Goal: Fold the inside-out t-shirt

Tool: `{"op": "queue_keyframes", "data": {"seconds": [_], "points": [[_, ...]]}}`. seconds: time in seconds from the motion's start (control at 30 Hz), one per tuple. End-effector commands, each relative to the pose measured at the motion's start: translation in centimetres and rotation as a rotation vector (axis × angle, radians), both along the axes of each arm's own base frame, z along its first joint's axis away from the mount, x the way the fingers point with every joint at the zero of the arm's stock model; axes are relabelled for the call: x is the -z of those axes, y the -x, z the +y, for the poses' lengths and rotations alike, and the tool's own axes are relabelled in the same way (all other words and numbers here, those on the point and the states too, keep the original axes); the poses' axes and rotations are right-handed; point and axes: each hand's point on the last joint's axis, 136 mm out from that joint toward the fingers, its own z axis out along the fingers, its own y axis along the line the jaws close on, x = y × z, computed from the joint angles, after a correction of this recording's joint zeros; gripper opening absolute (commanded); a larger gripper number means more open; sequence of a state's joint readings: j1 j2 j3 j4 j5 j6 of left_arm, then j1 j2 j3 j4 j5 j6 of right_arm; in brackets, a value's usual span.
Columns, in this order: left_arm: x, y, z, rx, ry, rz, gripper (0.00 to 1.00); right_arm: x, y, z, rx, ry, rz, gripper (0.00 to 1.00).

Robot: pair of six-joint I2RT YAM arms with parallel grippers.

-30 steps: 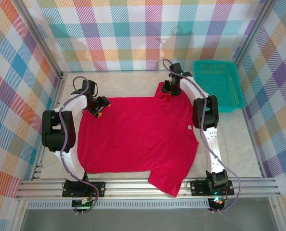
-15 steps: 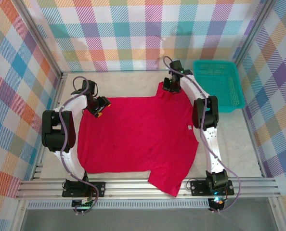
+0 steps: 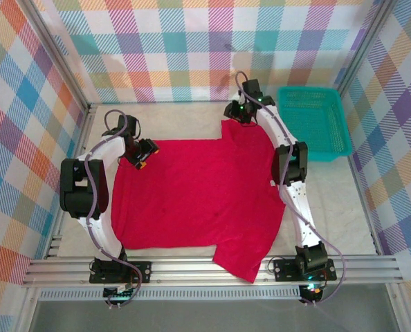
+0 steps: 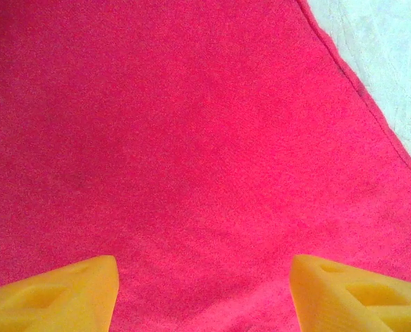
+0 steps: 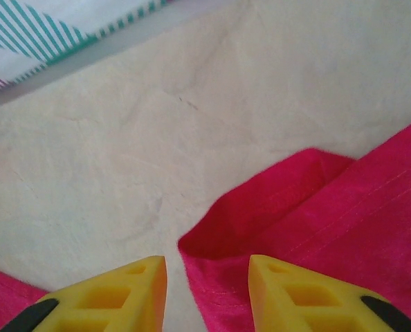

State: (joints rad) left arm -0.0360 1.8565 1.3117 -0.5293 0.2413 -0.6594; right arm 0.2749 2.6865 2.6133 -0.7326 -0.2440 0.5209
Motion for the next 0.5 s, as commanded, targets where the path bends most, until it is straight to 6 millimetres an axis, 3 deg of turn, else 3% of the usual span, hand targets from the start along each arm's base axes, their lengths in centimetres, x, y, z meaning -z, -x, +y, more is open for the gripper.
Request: {"op": "queue_keyframes", "data": {"seconds": [0.0,0.13,0.27,0.47], "points": [[-1.7,1.0,1.2,-0.006,-0.032,-0.012,0.67,-3.0,1.1,-0.4,-0.019,-0.045,0.011,0.50],[-2.3,1.2,0.9,-0.005,-0.013,-0.030,0.67,-4.0,3.6,-2.5,-0.023,0.034,0.025,0.56],[-1.5,1.5,0.7,0.001,0.003,-0.010,0.67,-3.3,7.1,-3.6,-0.040,0.074,0.081,0.59],[1.7,0.6,2.1,-0.060,0.000,0.044,0.67,0.6,11.7,-6.0,-0.015,0.162,0.171,0.63]]}}
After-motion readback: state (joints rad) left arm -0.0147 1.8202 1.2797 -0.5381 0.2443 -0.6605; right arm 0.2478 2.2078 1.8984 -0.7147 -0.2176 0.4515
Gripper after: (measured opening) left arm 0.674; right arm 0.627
